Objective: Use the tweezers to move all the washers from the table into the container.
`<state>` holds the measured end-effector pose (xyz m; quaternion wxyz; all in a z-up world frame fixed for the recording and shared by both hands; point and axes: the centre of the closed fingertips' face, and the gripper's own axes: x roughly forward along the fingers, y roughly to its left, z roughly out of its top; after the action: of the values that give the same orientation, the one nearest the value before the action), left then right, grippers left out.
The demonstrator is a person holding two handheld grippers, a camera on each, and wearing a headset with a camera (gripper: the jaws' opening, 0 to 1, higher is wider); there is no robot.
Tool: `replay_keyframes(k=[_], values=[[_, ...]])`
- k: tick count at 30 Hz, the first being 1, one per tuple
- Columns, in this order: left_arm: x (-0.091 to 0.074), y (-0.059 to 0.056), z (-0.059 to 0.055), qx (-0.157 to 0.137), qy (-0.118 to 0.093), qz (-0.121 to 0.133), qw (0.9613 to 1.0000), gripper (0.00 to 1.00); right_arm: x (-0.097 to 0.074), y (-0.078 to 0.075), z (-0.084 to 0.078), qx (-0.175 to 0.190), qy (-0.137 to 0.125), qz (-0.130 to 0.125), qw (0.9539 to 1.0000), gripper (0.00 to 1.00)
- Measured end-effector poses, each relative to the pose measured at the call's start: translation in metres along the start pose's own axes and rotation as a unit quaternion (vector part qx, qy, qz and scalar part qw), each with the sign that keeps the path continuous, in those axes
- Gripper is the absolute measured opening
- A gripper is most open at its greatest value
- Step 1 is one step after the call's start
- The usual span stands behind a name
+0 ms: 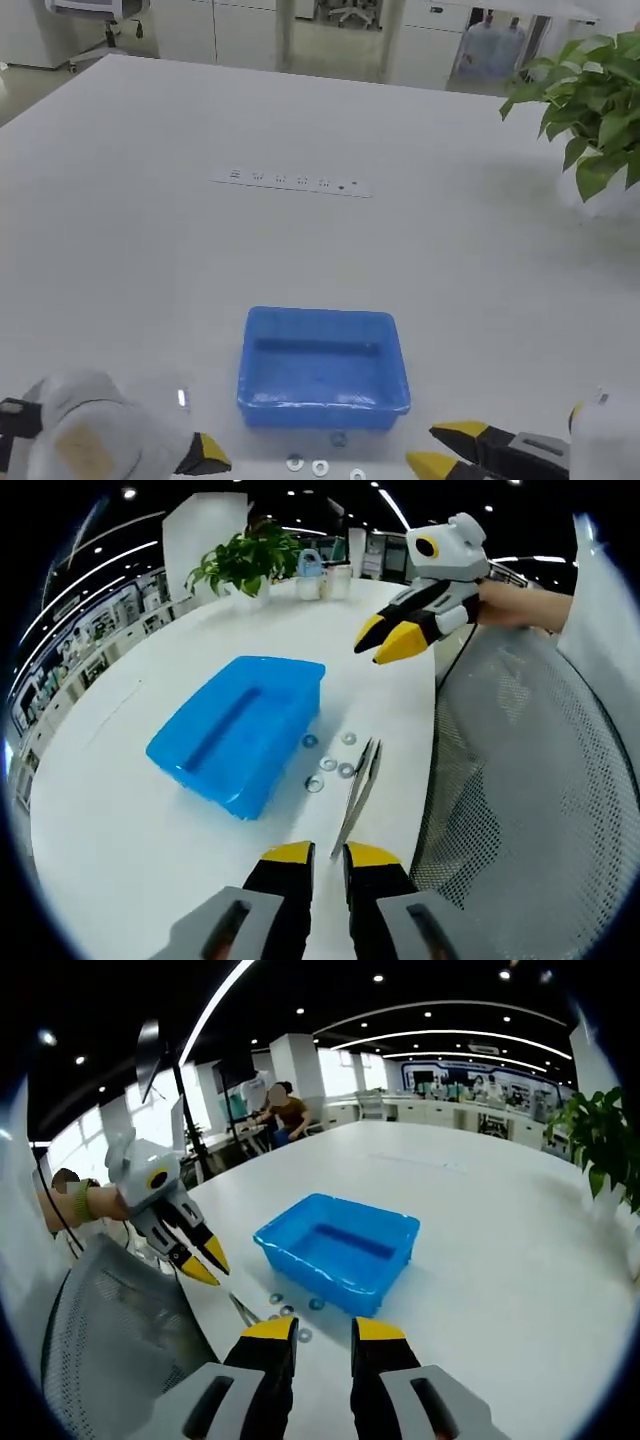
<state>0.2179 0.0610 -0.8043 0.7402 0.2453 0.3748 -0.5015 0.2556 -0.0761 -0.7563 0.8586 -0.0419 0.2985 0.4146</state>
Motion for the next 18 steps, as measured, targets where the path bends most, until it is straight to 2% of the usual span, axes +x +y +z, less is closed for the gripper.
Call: replay_keyframes(k=[2, 3, 6, 7, 10, 12, 14, 16, 18], values=[[0.004, -0.001, 0.001, 0.008, 0.009, -0.007, 0.9999, 0.02, 0.000, 0.000, -0.002, 0.006, 0.002, 0.001, 1.0000, 0.17], [0.007, -0.002, -0.003, 0.013, 0.025, -0.018, 0.9994, 0.02, 0.000, 0.001, -0.004, 0.004, 0.006, 0.001, 1.0000, 0.17], [0.015, -0.001, -0.015, 0.046, 0.072, -0.024, 0.9961, 0.04, -0.001, 0.001, -0.006, 0.002, 0.010, 0.001, 0.9999, 0.17], [0.016, -0.001, -0.016, 0.056, 0.077, -0.025, 0.9951, 0.04, -0.001, 0.000, -0.006, 0.002, 0.010, 0.001, 0.9999, 0.16], [0.021, -0.003, -0.013, 0.056, 0.071, -0.030, 0.9955, 0.03, -0.001, 0.000, -0.006, 0.004, 0.009, 0.001, 1.0000, 0.15], [0.021, -0.002, -0.011, 0.068, 0.069, -0.025, 0.9950, 0.00, 0.000, 0.000, -0.006, 0.004, 0.008, 0.001, 1.0000, 0.15], [0.021, -0.002, -0.011, 0.074, 0.073, -0.025, 0.9943, 0.00, 0.000, 0.000, -0.005, 0.003, 0.006, 0.002, 1.0000, 0.14], [0.022, -0.006, -0.011, 0.104, 0.078, -0.039, 0.9907, 0.00, 0.000, 0.001, -0.004, -0.002, 0.005, 0.004, 1.0000, 0.12], [0.022, -0.009, -0.010, 0.107, 0.077, -0.040, 0.9904, 0.00, 0.001, 0.004, -0.002, -0.009, 0.004, 0.012, 0.9999, 0.12]])
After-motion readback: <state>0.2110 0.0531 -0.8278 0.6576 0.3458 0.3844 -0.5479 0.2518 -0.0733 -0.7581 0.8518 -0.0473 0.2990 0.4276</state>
